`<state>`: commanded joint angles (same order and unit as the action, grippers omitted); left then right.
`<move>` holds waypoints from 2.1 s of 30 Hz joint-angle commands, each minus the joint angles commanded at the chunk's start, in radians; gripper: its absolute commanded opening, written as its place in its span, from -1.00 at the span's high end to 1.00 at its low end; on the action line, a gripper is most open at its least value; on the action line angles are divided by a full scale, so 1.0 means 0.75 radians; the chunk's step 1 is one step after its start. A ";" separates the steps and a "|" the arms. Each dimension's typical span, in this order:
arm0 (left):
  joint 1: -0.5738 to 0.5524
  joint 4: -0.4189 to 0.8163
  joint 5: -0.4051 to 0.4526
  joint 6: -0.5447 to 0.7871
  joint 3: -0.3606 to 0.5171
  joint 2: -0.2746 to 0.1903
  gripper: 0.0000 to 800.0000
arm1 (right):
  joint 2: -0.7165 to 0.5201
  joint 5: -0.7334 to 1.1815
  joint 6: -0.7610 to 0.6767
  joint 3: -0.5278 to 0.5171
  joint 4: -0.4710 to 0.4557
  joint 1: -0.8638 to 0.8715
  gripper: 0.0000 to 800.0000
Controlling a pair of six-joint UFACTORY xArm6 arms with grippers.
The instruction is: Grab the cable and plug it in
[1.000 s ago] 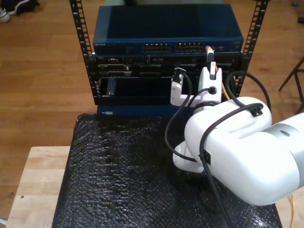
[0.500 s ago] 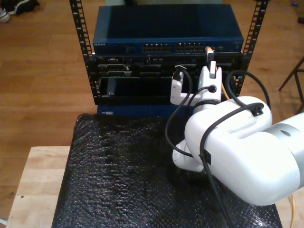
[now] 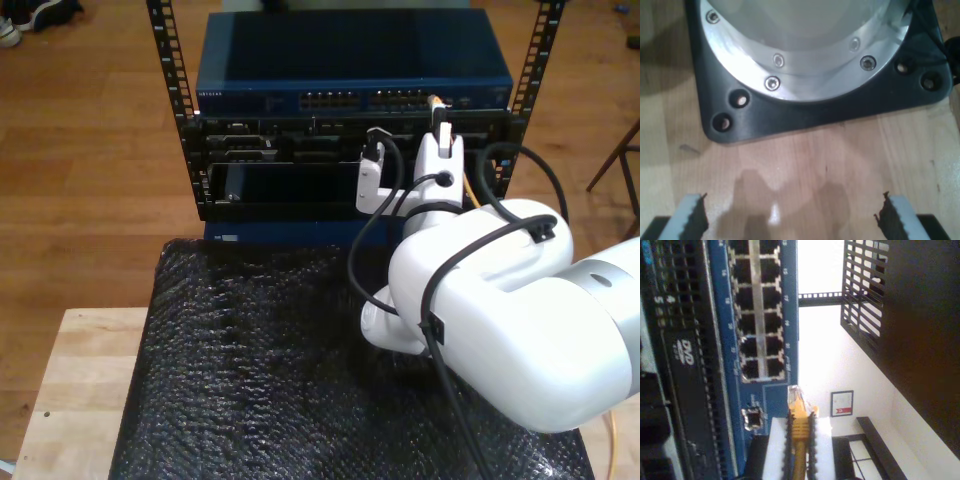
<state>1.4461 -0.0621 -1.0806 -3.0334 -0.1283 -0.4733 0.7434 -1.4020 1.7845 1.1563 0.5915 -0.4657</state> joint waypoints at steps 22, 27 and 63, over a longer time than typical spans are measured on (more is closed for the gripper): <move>0.000 0.000 0.000 -0.002 0.000 0.000 -1.00 | 0.002 0.020 -0.049 0.002 -0.004 0.006 1.00; 0.002 0.000 0.000 0.000 0.000 0.000 -1.00 | 0.002 0.033 -0.051 0.002 -0.004 0.008 1.00; 0.000 0.000 0.000 -0.002 0.000 0.000 -1.00 | 0.010 0.049 -0.045 0.039 -0.010 0.000 1.00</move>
<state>1.4461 -0.0621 -1.0806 -3.0350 -0.1283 -0.4733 0.7511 -1.3652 1.7507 1.1855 0.5838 -0.4657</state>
